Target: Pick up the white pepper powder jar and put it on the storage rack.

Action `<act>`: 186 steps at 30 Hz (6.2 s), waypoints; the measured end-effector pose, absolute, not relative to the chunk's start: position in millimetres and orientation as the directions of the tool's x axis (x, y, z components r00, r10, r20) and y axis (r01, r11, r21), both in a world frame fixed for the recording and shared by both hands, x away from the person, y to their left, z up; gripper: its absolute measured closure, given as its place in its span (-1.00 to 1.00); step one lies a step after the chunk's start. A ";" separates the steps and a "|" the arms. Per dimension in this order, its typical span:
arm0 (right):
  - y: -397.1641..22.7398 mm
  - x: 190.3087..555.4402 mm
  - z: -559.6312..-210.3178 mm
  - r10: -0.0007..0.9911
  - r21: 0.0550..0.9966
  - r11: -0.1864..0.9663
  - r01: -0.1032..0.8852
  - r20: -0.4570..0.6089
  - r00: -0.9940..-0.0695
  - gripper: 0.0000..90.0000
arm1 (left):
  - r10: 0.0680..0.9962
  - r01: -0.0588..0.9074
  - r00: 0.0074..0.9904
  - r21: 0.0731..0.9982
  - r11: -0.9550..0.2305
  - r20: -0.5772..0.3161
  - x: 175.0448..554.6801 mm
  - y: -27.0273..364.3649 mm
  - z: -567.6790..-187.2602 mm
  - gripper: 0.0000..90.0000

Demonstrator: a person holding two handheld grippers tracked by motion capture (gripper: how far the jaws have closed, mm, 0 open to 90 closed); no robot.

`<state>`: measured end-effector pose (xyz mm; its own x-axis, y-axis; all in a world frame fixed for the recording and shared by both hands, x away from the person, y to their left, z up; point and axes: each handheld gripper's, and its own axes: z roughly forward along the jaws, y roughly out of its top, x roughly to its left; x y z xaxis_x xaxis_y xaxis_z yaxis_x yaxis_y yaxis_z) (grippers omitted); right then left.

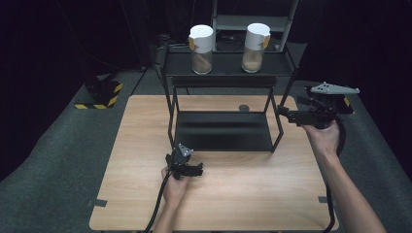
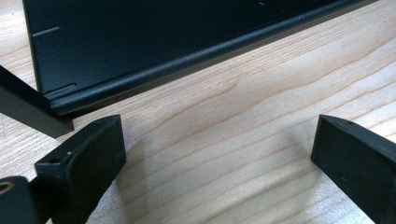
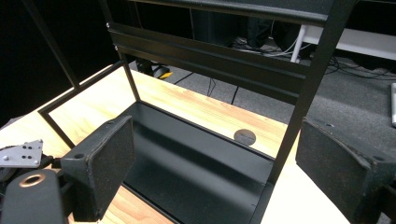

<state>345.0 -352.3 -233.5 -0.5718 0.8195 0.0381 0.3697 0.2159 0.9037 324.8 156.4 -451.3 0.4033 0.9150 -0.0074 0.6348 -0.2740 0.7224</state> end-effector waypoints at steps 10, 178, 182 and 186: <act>-348.5 343.2 -242.5 0.819 0.903 0.221 0.369 0.033 -0.572 -0.74 | 0.915 0.635 0.403 0.722 -0.274 -0.007 324.8 156.4 -451.3 -0.93; -282.1 334.5 -426.7 0.876 0.756 0.327 0.567 -0.017 -0.483 -0.72 | 0.915 0.635 0.403 0.722 -0.274 -0.007 324.7 156.3 -451.2 -0.93; -279.1 335.2 -429.2 0.875 0.751 0.339 0.567 -0.030 -0.483 -0.72 | 0.915 0.635 0.403 0.722 -0.275 -0.006 324.7 156.3 -451.2 -0.93; -277.8 335.6 -432.5 0.877 0.745 0.339 0.574 -0.030 -0.479 -0.72 | 0.916 0.634 0.402 0.723 -0.272 -0.007 324.6 156.2 -451.5 -0.93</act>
